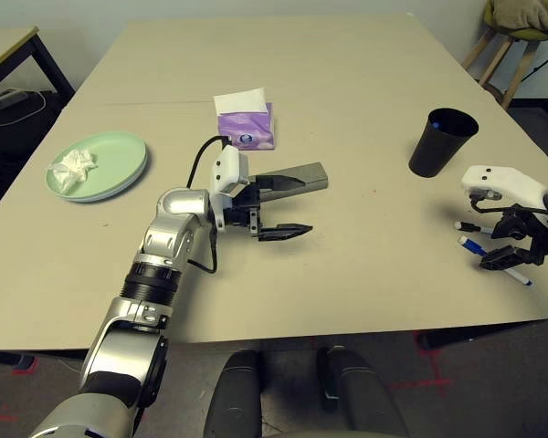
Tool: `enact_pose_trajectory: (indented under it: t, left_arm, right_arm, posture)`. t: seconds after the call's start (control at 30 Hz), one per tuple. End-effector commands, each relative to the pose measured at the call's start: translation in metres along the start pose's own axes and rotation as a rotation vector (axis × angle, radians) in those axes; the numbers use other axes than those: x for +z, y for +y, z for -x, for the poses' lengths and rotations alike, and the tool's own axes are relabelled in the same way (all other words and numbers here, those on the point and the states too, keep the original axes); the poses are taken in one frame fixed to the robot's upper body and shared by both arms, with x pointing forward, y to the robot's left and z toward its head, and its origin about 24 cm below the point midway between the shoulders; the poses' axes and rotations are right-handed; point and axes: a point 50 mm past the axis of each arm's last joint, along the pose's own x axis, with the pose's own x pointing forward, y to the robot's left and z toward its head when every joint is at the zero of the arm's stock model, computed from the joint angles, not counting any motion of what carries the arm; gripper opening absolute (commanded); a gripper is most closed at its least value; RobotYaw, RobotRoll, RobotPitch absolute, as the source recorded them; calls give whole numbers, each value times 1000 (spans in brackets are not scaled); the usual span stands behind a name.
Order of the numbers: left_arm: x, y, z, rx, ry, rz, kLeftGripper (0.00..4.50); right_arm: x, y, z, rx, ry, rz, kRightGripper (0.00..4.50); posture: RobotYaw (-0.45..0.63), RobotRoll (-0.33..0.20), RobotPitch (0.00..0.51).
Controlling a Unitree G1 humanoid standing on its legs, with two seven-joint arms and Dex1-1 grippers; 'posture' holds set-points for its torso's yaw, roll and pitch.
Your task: Organize and tidy the items on the table.
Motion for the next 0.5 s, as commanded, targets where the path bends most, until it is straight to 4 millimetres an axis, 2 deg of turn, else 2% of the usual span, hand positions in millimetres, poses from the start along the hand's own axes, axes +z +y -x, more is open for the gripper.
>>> enact_pose_trajectory:
  t: [0.03, 0.47, 0.5]
  left_arm:
    - [1, -4, -1, -12, -8, -1, 4448]
    - [2, -5, 0, -6, -1, -7, 4448]
    - [2, -5, 0, -6, 0, -9, 4485]
  right_arm:
    - [2, -2, -1, -8, -5, -24, 4500]
    - [8, -6, -3, -41, 1, -25, 4500]
    - [8, -6, -3, -44, 4, -23, 4346]
  posture:
    - [157, 0, 152]
    - [170, 0, 152]
    - [171, 0, 152]
